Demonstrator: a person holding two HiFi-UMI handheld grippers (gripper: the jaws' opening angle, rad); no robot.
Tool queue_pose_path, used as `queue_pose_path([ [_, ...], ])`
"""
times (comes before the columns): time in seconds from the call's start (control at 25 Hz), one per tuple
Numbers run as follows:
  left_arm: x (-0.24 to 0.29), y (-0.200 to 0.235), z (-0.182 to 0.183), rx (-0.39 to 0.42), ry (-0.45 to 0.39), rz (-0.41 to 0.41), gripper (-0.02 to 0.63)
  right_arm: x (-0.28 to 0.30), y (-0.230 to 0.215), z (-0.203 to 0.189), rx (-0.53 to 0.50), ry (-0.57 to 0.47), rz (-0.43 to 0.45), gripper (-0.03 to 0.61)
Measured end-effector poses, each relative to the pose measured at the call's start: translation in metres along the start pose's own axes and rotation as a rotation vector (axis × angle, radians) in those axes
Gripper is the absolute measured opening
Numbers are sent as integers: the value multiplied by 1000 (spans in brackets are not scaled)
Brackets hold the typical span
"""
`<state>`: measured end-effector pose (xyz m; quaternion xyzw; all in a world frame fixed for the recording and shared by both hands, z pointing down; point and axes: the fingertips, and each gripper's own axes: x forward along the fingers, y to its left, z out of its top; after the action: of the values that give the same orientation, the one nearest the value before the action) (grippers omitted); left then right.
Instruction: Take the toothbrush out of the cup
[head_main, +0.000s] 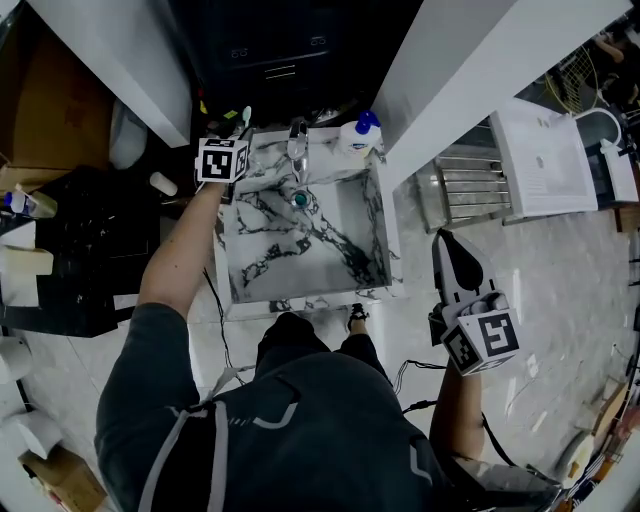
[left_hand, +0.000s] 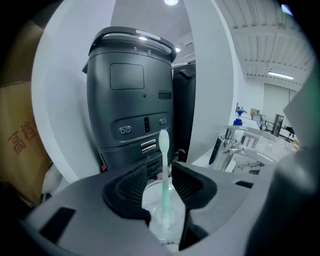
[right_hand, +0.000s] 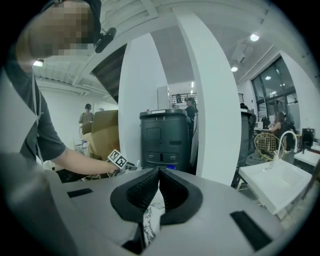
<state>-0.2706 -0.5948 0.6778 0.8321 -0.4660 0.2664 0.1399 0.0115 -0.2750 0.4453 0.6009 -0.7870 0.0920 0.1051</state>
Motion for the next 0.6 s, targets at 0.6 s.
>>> queue_pose_path([
  [0.6, 20, -5, -4, 174, 136, 48, 97, 4, -7, -6, 4, 6, 10, 28],
])
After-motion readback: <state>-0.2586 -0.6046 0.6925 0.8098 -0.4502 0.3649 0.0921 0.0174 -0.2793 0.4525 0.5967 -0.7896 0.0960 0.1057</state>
